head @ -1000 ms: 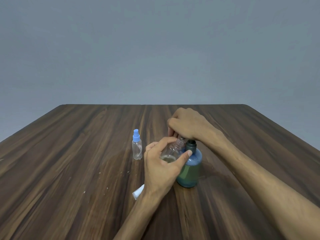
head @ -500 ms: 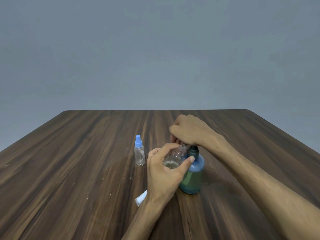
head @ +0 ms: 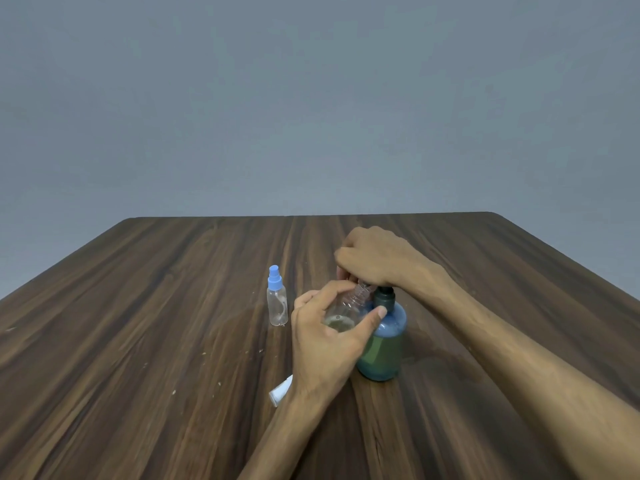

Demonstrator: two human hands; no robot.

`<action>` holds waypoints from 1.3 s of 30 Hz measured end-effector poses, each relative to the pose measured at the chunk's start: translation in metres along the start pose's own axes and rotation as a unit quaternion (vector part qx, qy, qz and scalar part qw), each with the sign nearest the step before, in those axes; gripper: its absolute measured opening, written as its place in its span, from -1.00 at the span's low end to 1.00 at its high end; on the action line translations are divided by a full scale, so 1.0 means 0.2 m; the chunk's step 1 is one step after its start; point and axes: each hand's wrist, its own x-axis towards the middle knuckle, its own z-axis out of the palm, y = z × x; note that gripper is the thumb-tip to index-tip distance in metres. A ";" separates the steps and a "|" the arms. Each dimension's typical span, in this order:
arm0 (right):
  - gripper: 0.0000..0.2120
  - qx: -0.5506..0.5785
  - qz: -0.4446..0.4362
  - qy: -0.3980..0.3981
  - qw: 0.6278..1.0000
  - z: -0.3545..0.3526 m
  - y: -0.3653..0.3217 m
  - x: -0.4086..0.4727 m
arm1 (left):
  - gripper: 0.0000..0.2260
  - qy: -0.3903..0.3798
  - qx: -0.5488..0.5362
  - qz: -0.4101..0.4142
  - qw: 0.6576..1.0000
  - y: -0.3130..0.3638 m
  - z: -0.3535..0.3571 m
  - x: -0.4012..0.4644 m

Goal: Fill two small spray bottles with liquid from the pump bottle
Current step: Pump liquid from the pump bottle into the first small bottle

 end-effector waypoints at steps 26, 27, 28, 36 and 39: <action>-0.65 0.011 -0.006 -0.017 1.000 -0.01 0.00 0.01 | -0.66 0.004 0.000 0.008 1.000 0.00 0.00 0.00; -0.65 0.013 -0.003 -0.014 1.000 0.00 0.01 0.01 | -0.66 0.002 0.001 0.008 1.000 0.00 0.00 0.00; -0.65 0.007 -0.001 -0.016 1.000 0.01 0.01 0.01 | -0.66 0.000 0.002 0.006 1.000 0.00 0.01 0.00; -0.65 0.009 0.003 0.004 1.000 0.00 0.00 -0.01 | -0.64 -0.003 0.006 0.008 1.000 -0.01 0.00 0.01; -0.65 -0.020 0.006 -0.005 1.000 0.00 0.00 0.00 | -0.68 0.003 -0.006 -0.005 1.000 0.00 0.01 0.00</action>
